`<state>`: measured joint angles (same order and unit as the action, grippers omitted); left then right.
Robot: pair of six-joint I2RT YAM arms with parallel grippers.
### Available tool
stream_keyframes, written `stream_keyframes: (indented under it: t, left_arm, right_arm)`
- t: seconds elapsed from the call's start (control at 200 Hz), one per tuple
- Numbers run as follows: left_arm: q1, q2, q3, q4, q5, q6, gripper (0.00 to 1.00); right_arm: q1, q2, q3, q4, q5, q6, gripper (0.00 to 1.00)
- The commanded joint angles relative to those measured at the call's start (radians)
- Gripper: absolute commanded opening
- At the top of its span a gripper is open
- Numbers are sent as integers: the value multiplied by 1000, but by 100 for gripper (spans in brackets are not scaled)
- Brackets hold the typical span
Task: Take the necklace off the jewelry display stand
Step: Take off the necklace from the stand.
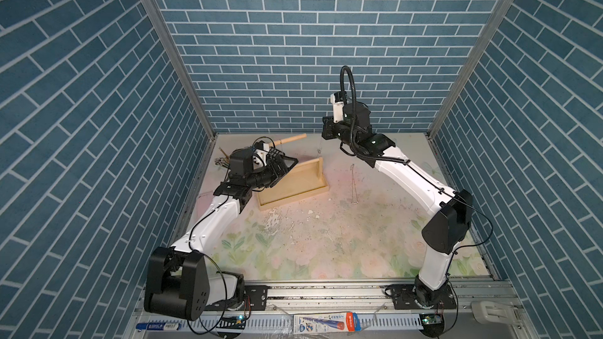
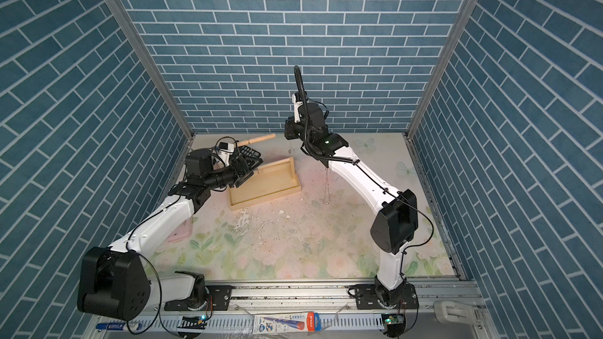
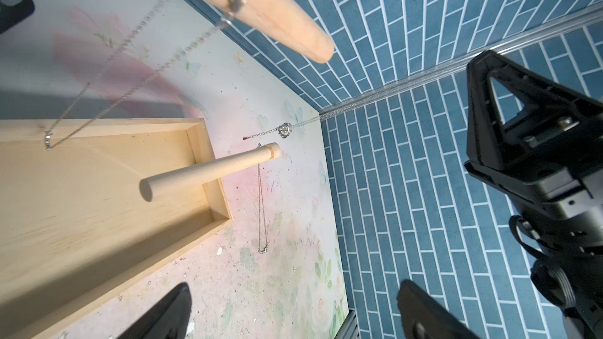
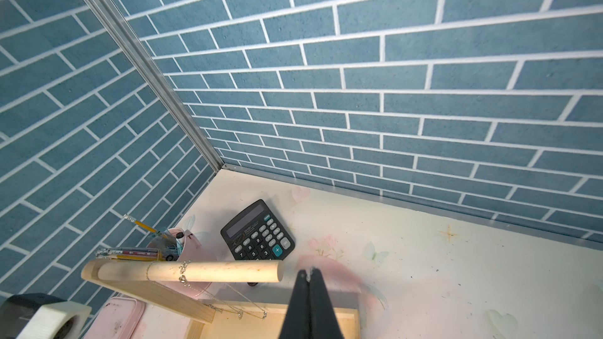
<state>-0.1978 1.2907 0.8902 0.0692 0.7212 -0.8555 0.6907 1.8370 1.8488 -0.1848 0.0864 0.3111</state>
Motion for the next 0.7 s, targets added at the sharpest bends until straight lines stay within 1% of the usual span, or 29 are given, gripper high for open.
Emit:
stream_keyframes:
  t: [0.0, 0.155, 0.435, 0.695]
  left_arm:
    - [-52, 10, 39, -33, -44, 51, 99]
    - [-139, 29, 60, -23, -124, 76, 99]
    - [-240, 184, 150, 114, -94, 69, 99]
    - [-297, 299, 241, 208, -100, 64, 99]
  right_arm:
    - [-12, -56, -23, 30, 13, -36, 0]
    - [-26, -97, -53, 30, 13, -49, 0]
    - [-46, -178, -93, 4, 12, -79, 0]
    - [-51, -232, -120, -13, 10, -94, 0]
